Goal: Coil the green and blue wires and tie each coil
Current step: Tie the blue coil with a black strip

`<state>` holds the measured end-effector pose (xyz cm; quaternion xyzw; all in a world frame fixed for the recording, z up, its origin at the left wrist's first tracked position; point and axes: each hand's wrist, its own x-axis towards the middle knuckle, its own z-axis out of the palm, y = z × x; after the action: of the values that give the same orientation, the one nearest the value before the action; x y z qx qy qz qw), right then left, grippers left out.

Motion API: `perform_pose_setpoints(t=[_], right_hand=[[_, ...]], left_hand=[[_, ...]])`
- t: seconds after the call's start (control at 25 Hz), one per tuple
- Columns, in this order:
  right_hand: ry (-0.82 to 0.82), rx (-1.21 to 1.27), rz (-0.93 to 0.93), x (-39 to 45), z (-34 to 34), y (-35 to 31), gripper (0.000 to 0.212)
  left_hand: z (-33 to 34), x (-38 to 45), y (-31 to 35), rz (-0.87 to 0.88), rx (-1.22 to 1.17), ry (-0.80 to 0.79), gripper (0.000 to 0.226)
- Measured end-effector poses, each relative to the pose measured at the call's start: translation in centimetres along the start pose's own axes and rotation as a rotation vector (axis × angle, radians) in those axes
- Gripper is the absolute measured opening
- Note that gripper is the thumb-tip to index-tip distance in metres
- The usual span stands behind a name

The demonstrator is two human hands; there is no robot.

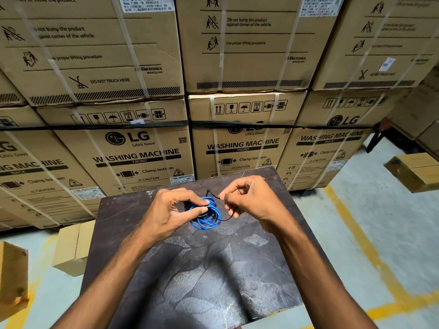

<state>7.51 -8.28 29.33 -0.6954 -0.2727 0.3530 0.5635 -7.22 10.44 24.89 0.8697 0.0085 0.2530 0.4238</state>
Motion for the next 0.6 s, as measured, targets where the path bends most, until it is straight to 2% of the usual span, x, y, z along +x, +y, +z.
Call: perform_pose_setpoints(t=[0.2, 0.6], right_hand=[[-0.001, -0.009, -0.015, 0.15, 0.0, 0.08, 0.008], [0.048, -0.077, -0.087, 0.96, 0.15, 0.27, 0.012]], left_hand=[[0.01, 0.12, -0.13, -0.026, -0.044, 0.014, 0.012], [-0.16, 0.25, -0.26, 0.024, 0.035, -0.052, 0.018]])
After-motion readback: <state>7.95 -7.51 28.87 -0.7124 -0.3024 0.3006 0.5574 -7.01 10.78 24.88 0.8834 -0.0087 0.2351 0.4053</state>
